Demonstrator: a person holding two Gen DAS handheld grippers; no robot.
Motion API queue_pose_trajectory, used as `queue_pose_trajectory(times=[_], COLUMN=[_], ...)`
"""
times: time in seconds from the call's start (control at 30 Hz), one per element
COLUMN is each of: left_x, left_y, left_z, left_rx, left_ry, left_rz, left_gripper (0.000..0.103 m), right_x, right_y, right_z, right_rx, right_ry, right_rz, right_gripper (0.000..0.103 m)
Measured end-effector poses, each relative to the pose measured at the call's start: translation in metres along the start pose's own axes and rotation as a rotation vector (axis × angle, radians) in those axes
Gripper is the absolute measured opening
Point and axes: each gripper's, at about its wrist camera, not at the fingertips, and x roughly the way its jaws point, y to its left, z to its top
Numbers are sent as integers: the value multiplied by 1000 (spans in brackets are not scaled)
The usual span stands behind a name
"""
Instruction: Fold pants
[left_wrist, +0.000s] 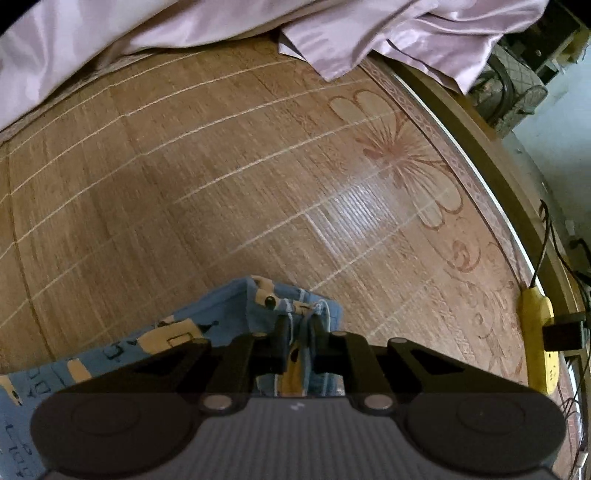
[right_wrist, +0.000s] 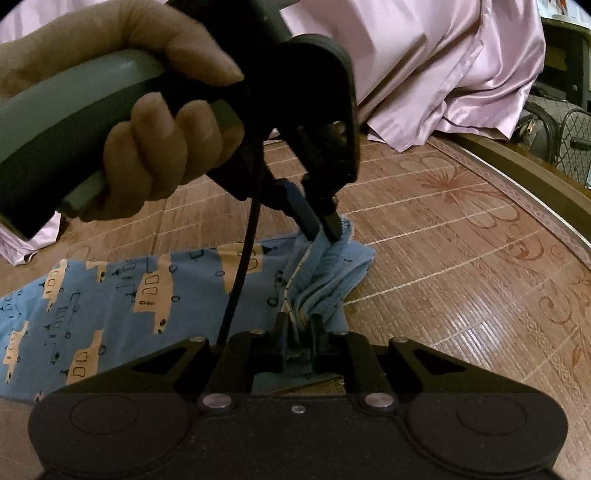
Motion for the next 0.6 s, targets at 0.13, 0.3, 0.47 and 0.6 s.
queue_pose_trajectory(times=[0.13,0.3,0.47,0.6], left_x=[7,25,37,38], left_y=[-23,-52,-66,-72], left_z=[-1,0,0,-2], left_rx=[108,233,282,309], left_ry=[24,79,116,110], left_rz=[77,202,317,348], left_gripper=[34,54,46,32], right_x=[3,4,4,4], right_y=[2,1,-2,-3], right_z=[0,-1,0,1], right_rx=[-9,-11,0,8], right_ry=[7,13,16,18], right_rz=[0,6,11,11], right_gripper=[12,12,12,12])
